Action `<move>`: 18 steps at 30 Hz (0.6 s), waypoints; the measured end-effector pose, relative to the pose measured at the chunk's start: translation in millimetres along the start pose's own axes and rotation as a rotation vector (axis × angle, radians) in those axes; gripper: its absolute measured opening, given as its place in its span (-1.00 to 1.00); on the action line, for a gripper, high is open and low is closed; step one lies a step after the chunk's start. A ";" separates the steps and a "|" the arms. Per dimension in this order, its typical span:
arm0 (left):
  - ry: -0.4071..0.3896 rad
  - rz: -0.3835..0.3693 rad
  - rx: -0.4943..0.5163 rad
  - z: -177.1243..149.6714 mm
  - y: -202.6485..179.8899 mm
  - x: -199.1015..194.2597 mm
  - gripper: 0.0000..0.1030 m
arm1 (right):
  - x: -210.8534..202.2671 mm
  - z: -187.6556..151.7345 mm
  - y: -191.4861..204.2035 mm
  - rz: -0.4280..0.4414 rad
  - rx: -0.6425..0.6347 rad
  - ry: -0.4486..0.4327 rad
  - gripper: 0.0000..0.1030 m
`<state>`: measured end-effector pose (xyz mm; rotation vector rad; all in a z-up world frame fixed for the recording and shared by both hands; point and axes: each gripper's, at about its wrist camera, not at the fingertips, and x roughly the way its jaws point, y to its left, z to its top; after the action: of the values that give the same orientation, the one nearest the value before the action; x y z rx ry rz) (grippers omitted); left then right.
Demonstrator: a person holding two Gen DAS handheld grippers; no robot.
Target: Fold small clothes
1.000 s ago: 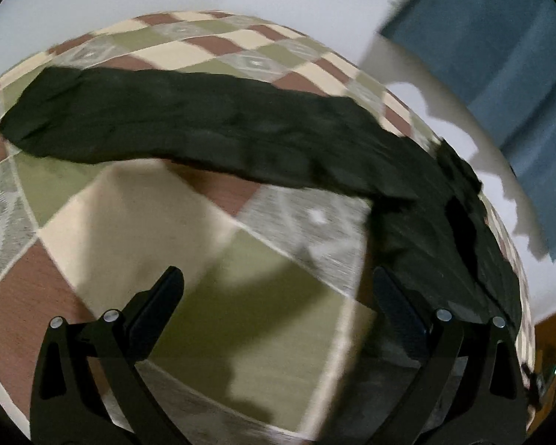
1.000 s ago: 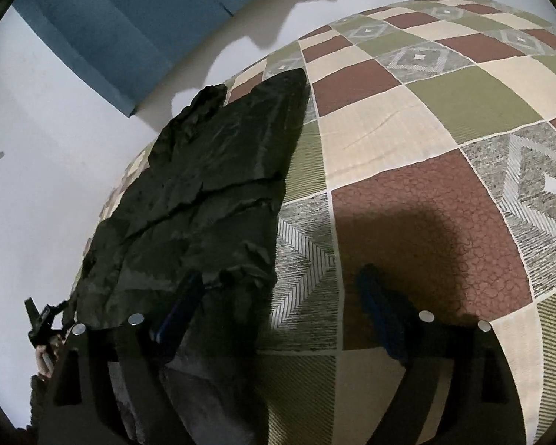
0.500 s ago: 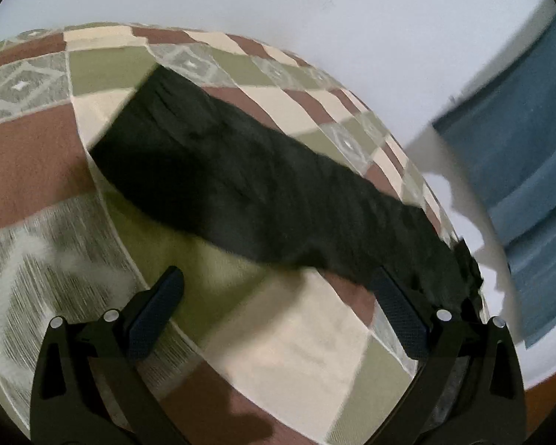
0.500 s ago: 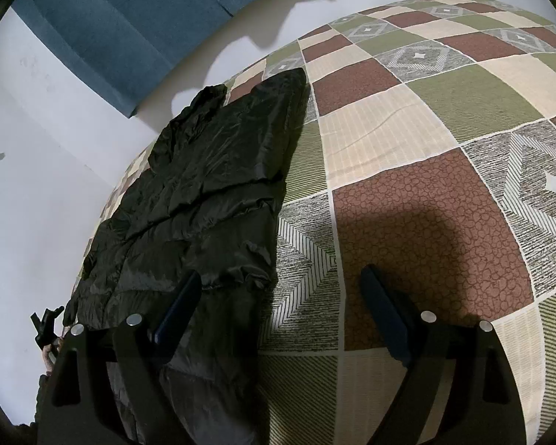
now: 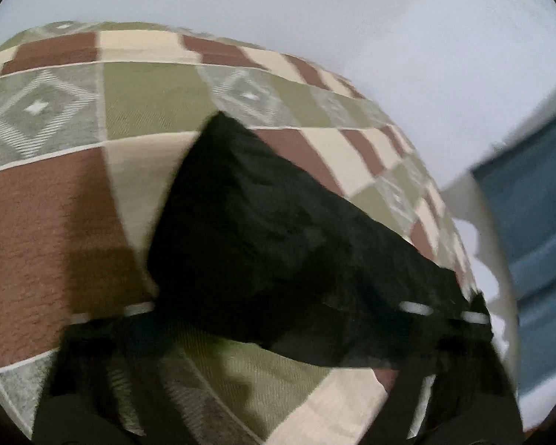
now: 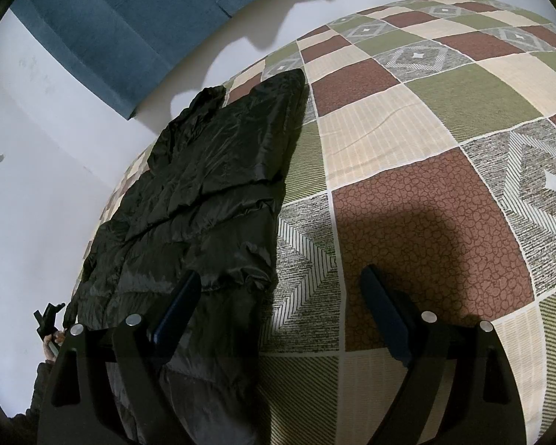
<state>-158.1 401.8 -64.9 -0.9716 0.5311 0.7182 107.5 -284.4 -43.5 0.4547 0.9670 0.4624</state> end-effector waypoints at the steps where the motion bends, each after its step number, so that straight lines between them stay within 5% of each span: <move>1: 0.018 -0.022 -0.015 1.1 2.1 2.1 -0.21 | 0.0 0.0 -0.2 0.000 0.001 0.000 0.69; 2: 0.035 -0.055 -0.031 2.0 3.8 4.3 -0.61 | 0.1 0.3 -0.2 0.001 0.000 0.001 0.69; 5: 0.030 -0.038 -0.018 1.4 -3.9 1.0 -0.85 | 0.1 0.7 -0.4 0.000 -0.001 0.001 0.69; 11: -0.026 -0.040 0.140 -6.2 -71.0 -25.1 -0.91 | -0.2 1.3 -1.4 0.001 0.004 -0.003 0.69; 18: -0.018 -0.177 0.364 -50.1 -199.8 -47.9 -0.93 | -0.6 1.4 -1.8 0.006 0.007 -0.005 0.69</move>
<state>-44.2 269.4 54.2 -0.6610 0.5308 0.4509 108.7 -286.5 -43.4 0.4652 0.9632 0.4636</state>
